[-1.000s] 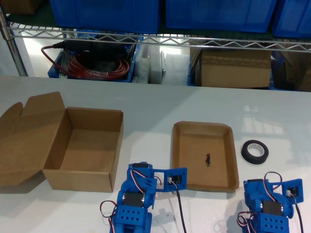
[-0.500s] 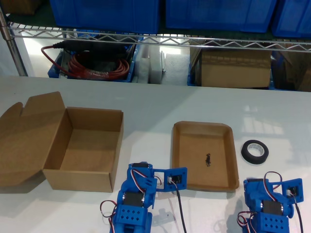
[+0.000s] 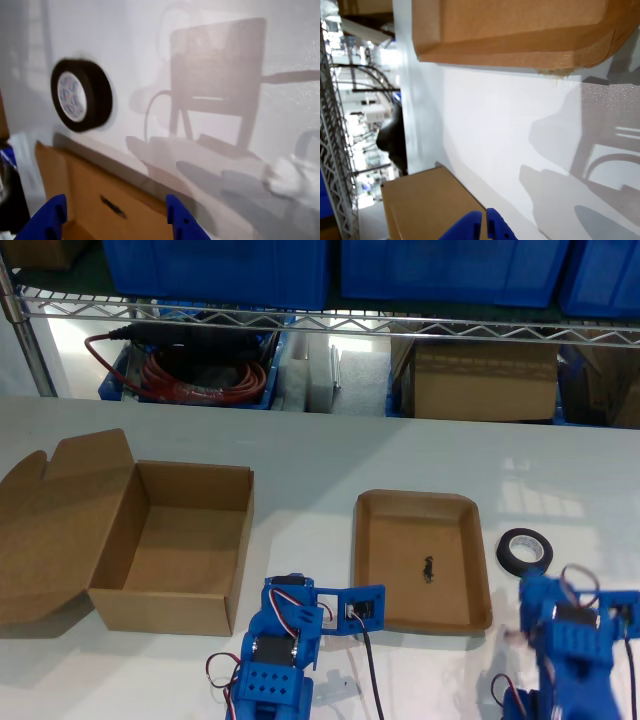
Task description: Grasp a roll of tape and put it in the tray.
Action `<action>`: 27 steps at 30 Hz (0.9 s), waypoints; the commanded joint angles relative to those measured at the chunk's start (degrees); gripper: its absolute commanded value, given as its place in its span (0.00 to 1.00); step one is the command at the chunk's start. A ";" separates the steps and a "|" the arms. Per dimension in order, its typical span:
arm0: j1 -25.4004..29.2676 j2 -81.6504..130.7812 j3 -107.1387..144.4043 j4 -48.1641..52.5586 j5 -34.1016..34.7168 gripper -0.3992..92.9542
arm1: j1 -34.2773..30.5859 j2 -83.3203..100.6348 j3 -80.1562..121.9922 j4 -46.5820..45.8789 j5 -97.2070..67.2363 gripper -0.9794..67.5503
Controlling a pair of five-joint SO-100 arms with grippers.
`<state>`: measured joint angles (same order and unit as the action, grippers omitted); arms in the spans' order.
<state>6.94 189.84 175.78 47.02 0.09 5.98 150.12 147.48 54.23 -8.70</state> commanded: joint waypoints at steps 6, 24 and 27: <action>-0.53 0.53 1.67 -0.79 0.35 0.01 | 1.93 -43.95 -37.18 1.76 4.13 0.43; -0.53 0.53 1.67 -0.79 0.35 0.01 | 1.14 -74.62 -64.86 9.67 5.54 0.44; -0.53 0.53 1.67 -0.79 0.35 0.01 | 0.88 -75.15 -64.95 9.67 5.19 0.38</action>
<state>6.94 189.84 175.78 47.02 0.09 7.56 74.53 85.52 63.81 -3.25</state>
